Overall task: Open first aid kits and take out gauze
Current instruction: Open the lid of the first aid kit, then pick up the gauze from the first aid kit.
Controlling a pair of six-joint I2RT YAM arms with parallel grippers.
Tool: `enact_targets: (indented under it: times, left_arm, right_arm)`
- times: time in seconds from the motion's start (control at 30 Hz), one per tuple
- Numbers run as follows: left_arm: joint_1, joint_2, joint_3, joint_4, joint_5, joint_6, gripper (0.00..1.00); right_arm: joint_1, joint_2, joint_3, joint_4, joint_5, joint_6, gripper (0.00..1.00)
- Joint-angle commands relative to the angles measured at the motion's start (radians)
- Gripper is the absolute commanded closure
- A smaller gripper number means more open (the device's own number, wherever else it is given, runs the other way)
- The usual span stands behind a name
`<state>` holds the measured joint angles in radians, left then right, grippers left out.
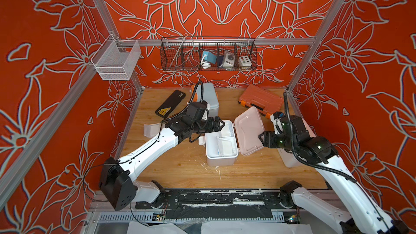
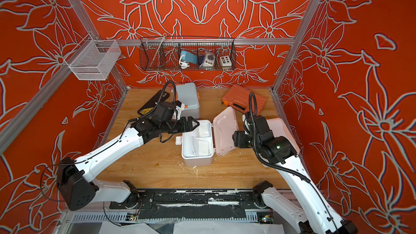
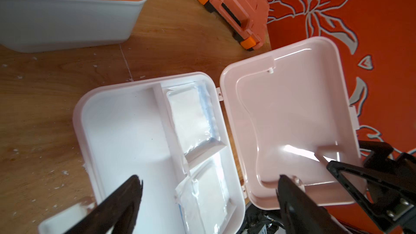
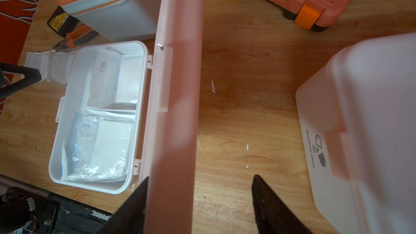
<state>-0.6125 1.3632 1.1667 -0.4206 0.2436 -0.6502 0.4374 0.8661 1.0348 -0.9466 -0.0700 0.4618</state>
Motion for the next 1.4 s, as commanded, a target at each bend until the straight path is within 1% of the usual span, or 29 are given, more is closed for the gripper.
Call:
enact_targets:
  times: [0.0,0.1,0.13,0.23,0.33,0.43,0.6,0.73,0.83,0.93,1.07,1.33,1.37]
  left_arm:
    - [0.0,0.036,0.015,-0.03,-0.013,0.043,0.11]
    - [0.0,0.073,0.036,-0.031,-0.011,0.056,0.14]
    - [0.0,0.086,0.044,-0.036,-0.017,0.06,0.15]
    - [0.0,0.124,0.073,-0.061,-0.038,0.079,0.21]
    - [-0.001,0.152,0.092,-0.072,-0.045,0.089,0.25]
    - [-0.004,0.176,0.105,-0.075,-0.054,0.095,0.28]
    - [-0.015,0.217,0.129,-0.089,-0.078,0.108,0.3]
    - [-0.026,0.252,0.155,-0.112,-0.112,0.119,0.31]
    - [-0.036,0.272,0.176,-0.13,-0.14,0.125,0.35]
    - [-0.045,0.297,0.203,-0.154,-0.168,0.131,0.42]
    - [-0.055,0.322,0.23,-0.172,-0.179,0.138,0.55]
    - [-0.063,0.312,0.234,-0.178,-0.177,0.13,0.9]
    - [-0.062,0.305,0.234,-0.181,-0.179,0.128,0.93]
  right_arm:
    - [-0.021,-0.019,-0.01,0.035,-0.062,0.017,0.31]
    - [-0.023,-0.019,-0.013,0.058,-0.108,0.019,0.3]
    - [-0.025,-0.015,-0.012,0.054,-0.105,0.019,0.28]
    - [-0.034,-0.011,-0.012,0.029,-0.061,0.009,0.18]
    - [-0.045,-0.012,-0.006,0.022,-0.044,-0.006,0.14]
    - [-0.046,0.003,-0.007,0.026,-0.056,-0.01,0.13]
    - [-0.048,0.012,-0.018,0.044,-0.075,-0.007,0.13]
    - [-0.048,0.017,-0.014,0.053,-0.1,-0.008,0.14]
    - [-0.048,0.022,-0.018,0.06,-0.119,-0.009,0.14]
    - [-0.048,0.029,-0.022,0.068,-0.144,-0.009,0.15]
    - [-0.048,0.034,-0.028,0.079,-0.167,-0.012,0.15]
    - [-0.048,0.048,-0.037,0.093,-0.21,-0.018,0.15]
    - [-0.048,0.049,-0.038,0.095,-0.214,-0.018,0.15]
